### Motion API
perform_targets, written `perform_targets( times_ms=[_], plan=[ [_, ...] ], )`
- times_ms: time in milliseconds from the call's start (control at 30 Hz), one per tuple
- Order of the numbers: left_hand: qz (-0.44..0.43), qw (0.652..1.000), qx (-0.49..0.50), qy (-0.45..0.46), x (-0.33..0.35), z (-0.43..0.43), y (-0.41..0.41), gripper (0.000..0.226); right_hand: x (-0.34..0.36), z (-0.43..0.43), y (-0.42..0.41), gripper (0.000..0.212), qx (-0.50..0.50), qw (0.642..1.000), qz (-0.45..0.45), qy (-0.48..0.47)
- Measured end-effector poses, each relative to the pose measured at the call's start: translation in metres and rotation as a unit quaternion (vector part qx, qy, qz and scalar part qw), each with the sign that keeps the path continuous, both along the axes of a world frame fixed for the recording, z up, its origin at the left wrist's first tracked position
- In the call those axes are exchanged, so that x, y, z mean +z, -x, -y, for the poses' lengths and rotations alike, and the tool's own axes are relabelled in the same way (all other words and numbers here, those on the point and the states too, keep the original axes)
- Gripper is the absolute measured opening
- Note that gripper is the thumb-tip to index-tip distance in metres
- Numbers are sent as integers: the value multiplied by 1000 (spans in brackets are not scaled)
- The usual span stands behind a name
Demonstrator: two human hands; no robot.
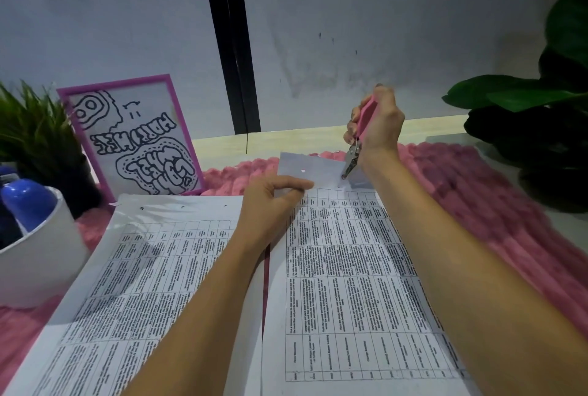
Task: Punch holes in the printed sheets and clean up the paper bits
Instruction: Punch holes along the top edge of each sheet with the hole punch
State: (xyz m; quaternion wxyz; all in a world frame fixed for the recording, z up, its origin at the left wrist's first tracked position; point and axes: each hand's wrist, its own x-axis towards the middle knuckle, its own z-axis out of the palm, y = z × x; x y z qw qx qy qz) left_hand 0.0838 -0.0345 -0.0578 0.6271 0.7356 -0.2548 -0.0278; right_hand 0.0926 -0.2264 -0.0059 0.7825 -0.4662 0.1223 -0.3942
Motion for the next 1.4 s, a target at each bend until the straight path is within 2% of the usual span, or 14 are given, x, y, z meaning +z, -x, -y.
perform_targets(
  times_ms=[167, 300, 500, 633, 700, 767, 900, 933, 1100, 1233, 1400],
  plan=[
    [-29, 999, -9, -14, 0, 1, 1, 30, -2, 1, -1, 25, 1, 1000, 2, 1],
    [-36, 999, 2, -19, 0, 3, 0, 29, 3, 3, 3, 38, 54, 998, 0, 26],
    [-18, 1000, 16, -7, 2, 4, 3, 32, 3, 7, 19, 41, 168, 985, 2, 44],
    [-36, 999, 15, 7, 2, 4, 5, 31, 3, 11, 25, 39, 155, 987, 27, 43],
    [-14, 1000, 26, 8, 3, 3, 6, 31, 3, 10, 24, 40, 140, 989, 38, 31],
    [13, 999, 46, 19, 2, 3, 5, 37, 4, 7, 22, 45, 132, 990, 49, 13],
    [-82, 990, 35, 108, 6, 4, 7, 69, 8, 4, 21, 44, 135, 989, 56, 19],
    [-100, 988, 26, 114, 8, 4, 6, 71, 9, 5, 21, 42, 137, 989, 58, 23],
    [-161, 981, -50, 101, 19, 2, 10, 21, 13, 5, 23, 40, 169, 983, 63, 32],
    [-146, 983, -14, 113, 16, 7, 11, 11, 18, 3, 22, 44, 196, 977, 39, 69],
    [-117, 987, 3, 109, 15, 11, 17, 15, 14, 6, 18, 38, 129, 974, -4, 186]
  ],
)
